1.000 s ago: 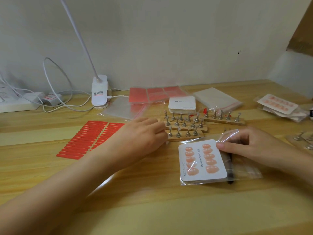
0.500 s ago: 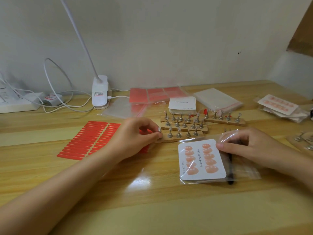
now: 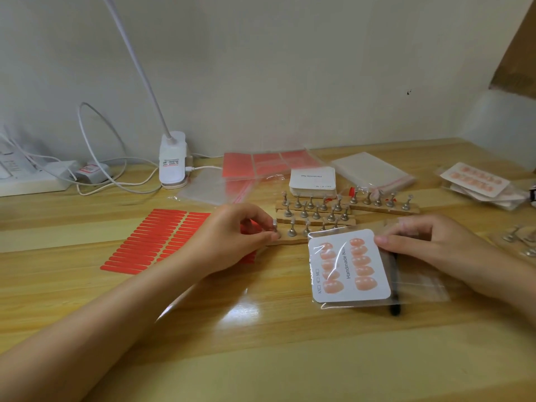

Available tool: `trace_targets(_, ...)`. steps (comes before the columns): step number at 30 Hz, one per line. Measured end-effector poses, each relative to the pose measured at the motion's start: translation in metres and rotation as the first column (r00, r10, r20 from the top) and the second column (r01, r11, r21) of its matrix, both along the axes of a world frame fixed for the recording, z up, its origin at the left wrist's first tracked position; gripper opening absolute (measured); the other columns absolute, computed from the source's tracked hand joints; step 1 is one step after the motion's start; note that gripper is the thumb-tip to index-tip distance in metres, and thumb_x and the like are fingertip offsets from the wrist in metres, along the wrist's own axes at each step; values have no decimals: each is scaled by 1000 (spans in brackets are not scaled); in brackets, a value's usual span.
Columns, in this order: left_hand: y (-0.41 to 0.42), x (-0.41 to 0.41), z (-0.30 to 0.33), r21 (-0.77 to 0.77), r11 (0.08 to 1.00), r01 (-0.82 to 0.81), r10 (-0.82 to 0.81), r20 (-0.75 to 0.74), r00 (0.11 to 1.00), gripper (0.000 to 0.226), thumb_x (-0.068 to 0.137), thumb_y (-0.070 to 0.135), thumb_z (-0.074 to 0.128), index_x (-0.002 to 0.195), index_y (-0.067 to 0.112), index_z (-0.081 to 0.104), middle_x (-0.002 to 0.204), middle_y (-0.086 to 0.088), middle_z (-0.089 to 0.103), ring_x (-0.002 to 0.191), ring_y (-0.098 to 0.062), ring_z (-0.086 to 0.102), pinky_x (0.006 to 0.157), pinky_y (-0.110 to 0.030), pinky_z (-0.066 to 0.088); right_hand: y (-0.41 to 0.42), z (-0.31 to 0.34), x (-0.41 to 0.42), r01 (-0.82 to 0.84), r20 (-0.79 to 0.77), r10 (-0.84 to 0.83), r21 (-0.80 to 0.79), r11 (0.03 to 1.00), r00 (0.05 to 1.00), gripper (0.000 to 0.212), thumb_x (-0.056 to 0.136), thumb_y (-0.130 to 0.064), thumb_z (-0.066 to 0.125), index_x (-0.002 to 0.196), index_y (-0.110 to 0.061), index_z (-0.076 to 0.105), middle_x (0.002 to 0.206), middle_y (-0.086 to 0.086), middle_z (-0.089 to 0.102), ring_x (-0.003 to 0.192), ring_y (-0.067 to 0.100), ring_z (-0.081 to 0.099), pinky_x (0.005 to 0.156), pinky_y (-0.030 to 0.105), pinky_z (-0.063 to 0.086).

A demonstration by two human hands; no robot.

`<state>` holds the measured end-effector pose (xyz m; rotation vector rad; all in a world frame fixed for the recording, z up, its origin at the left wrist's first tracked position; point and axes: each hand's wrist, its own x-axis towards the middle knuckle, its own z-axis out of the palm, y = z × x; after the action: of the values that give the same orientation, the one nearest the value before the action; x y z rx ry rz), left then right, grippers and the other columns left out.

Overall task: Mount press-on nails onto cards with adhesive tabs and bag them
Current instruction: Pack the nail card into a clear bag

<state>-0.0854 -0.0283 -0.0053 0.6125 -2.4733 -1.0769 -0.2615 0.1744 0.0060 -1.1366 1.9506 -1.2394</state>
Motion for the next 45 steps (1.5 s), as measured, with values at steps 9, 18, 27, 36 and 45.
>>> trace_targets(9,1,-4,-3,-113,993,-17,18,11,1000,10,80,28,69,77,34,62,81,14,63,75,3,58,71,-19,50,-2,4,7,43,72,-36,-101,994,997,18,76,-18,61,65,-6,71,44,-9,58,39,-5,47,40,4,34)
trace_targets(18,1,1,-5,-128,991,40,-40,-2,999,15,77,22,73,83,29,61,84,16,59,82,3,56,71,-11,48,-1,8,13,-83,-20,82,-98,992,996,65,45,-74,70,77,-18,74,85,29,62,65,33,50,59,23,42)
trace_targets(27,0,-2,-3,-128,991,27,-26,7,1000,19,77,21,72,84,33,59,82,17,58,77,9,56,71,-7,47,-2,12,24,-137,79,146,-107,985,986,27,62,-39,62,63,-15,73,50,-4,58,44,4,42,42,10,33)
trace_targets(36,7,17,16,-195,977,-92,38,-263,964,18,89,12,58,103,22,60,93,13,60,82,10,54,69,-1,36,-4,17,39,-130,40,143,-241,962,989,20,64,-39,60,68,-26,75,49,-11,60,40,-1,42,43,8,37)
trace_targets(45,37,43,26,-589,805,-65,-216,-395,893,44,80,31,61,120,18,47,113,7,48,103,-5,48,94,-13,35,-6,5,47,-285,-747,-189,-457,843,638,17,86,-20,58,78,-12,71,71,-8,64,64,4,55,56,27,45)
